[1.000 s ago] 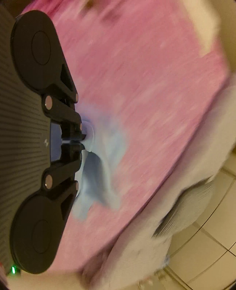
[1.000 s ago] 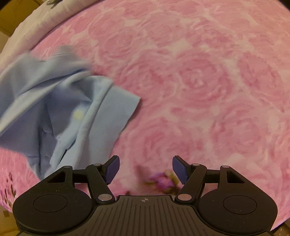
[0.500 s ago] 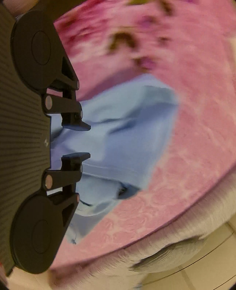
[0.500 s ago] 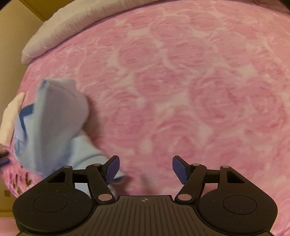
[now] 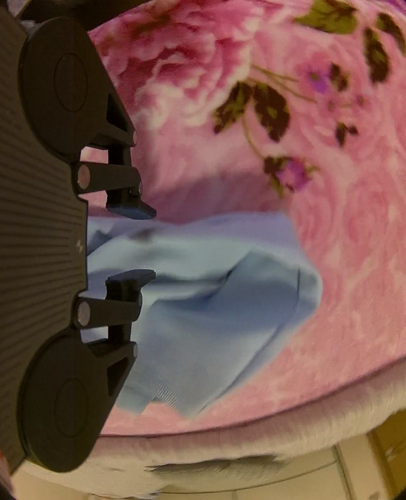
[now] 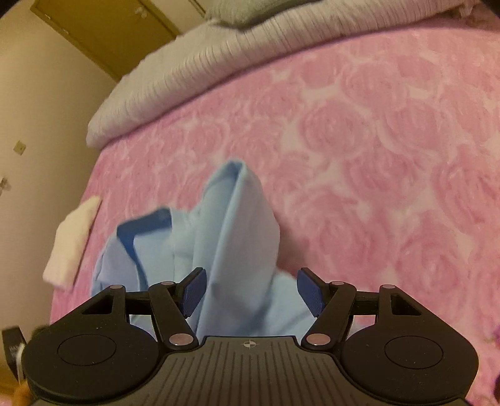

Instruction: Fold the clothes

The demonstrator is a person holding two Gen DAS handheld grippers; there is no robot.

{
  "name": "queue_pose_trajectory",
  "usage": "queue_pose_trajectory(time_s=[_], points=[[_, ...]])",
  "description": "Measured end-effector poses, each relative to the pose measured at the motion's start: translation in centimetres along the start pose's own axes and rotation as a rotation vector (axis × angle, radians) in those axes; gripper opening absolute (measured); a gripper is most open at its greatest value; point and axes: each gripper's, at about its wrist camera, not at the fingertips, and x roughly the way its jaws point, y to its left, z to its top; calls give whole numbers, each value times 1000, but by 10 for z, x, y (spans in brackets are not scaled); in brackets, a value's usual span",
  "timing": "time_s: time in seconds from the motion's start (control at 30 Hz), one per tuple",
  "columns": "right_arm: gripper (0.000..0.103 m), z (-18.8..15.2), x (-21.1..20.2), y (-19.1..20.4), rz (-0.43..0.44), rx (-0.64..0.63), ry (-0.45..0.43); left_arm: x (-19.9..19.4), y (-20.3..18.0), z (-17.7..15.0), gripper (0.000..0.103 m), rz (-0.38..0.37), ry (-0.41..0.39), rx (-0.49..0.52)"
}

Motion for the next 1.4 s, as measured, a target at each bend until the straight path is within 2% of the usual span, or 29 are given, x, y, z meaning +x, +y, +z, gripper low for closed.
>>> queue_pose_trajectory(time_s=[0.07, 0.2, 0.3, 0.37, 0.4, 0.43, 0.47, 0.57, 0.7, 0.8, 0.9, 1.03, 1.17, 1.3, 1.4], points=[[68, 3, 7, 1, -26, 6, -22, 7, 6, 4, 29, -4, -8, -28], [68, 5, 19, 2, -3, 36, -24, 14, 5, 12, 29, -6, -45, -20], [68, 6, 12, 10, 29, 56, -93, 14, 3, 20, 29, -19, -62, -9], [67, 6, 13, 18, -18, 35, -101, 15, 1, 20, 28, -27, -67, 21], [65, 6, 15, 19, -44, 37, -95, 16, 0, 20, 27, -31, -69, 36], [47, 4, 16, 15, -62, 59, -86, 16, 0, 18, 27, -35, -66, 38], [39, 2, 18, 11, -80, 81, -78, 16, 0, 17, 27, -38, -64, 40], [39, -4, 15, -5, -115, 171, -68, 13, 1, 12, 27, -47, -62, 53], [39, -9, 11, -16, -50, 259, -40, 12, 4, 9, 27, -63, -59, 49], [39, -13, 3, -15, -29, 277, -50, 12, 5, 10, 27, -61, -68, 35], [39, -23, -4, -15, -75, 254, -41, 9, 6, 10, 27, -59, -73, 43], [39, -25, 8, -15, -104, 245, 5, 9, 6, 12, 27, -58, -74, 50], [39, -33, -7, -17, -103, 296, -36, 9, 8, 13, 27, -57, -72, 49], [39, -34, -5, -31, -116, 352, -22, 12, 7, 15, 27, -57, -67, 58], [39, -26, -6, -39, -98, 409, -68, 11, 7, 16, 27, -72, -68, 60]])
